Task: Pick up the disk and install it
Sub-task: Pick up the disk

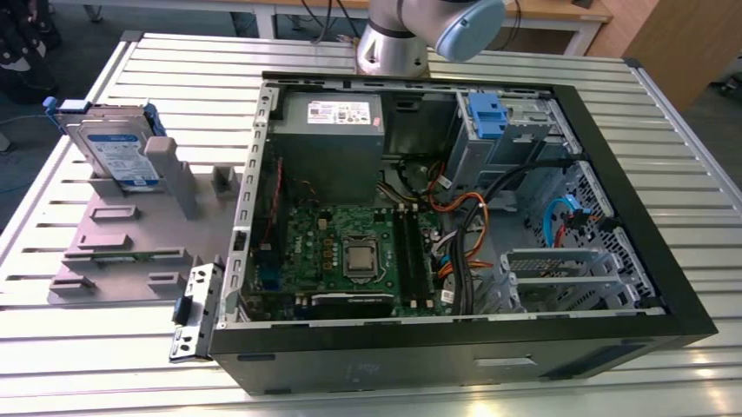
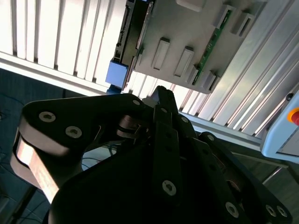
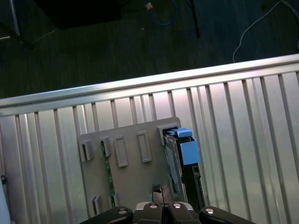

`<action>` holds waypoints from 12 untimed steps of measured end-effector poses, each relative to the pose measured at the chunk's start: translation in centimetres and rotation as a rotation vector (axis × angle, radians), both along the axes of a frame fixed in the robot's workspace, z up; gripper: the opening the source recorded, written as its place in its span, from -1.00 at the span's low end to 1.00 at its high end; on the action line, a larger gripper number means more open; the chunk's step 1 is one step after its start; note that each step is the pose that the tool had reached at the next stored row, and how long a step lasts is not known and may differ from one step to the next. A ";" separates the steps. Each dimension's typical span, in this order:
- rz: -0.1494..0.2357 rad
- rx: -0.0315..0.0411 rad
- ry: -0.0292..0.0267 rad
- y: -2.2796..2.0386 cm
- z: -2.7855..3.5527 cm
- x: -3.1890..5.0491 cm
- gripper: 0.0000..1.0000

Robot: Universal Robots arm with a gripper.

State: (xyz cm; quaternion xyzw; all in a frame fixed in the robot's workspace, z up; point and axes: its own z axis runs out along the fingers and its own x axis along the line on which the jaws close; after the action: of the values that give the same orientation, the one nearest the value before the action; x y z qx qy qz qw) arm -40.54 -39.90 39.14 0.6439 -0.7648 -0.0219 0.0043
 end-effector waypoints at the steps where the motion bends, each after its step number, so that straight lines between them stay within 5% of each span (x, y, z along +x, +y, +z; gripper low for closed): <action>1: 0.001 0.0000 0.0000 0.00 0.00 0.00 -0.79; 12: 0.019 0.0000 0.0000 0.00 0.00 0.01 -0.79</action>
State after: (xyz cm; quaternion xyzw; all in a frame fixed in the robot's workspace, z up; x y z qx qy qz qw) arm -40.52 -39.90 39.14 0.6511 -0.7587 -0.0218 0.0045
